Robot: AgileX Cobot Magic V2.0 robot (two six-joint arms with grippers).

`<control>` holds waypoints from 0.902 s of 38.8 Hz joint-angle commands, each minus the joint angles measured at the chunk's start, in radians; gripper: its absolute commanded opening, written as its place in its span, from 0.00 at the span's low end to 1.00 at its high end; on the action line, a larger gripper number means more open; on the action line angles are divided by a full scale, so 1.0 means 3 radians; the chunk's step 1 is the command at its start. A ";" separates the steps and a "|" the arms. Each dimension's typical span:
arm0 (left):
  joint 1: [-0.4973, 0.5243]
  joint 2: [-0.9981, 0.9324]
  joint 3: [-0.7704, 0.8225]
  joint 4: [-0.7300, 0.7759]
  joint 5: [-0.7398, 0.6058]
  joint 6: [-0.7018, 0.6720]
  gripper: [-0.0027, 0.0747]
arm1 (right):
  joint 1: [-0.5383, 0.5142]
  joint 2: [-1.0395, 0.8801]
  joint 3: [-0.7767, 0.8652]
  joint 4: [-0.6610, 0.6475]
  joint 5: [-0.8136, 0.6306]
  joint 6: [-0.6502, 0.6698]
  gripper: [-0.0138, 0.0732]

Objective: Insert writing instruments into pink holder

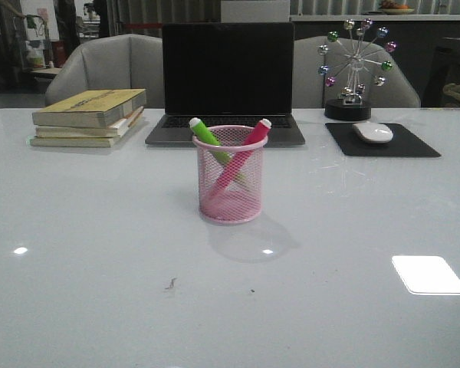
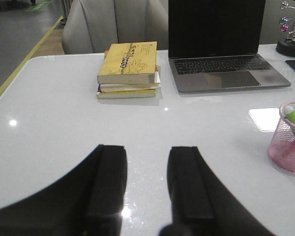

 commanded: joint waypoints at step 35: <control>0.0001 0.0014 -0.0097 0.0000 -0.0284 -0.0017 0.41 | 0.0262 -0.1047 0.1182 -0.0134 -0.0918 -0.0016 0.19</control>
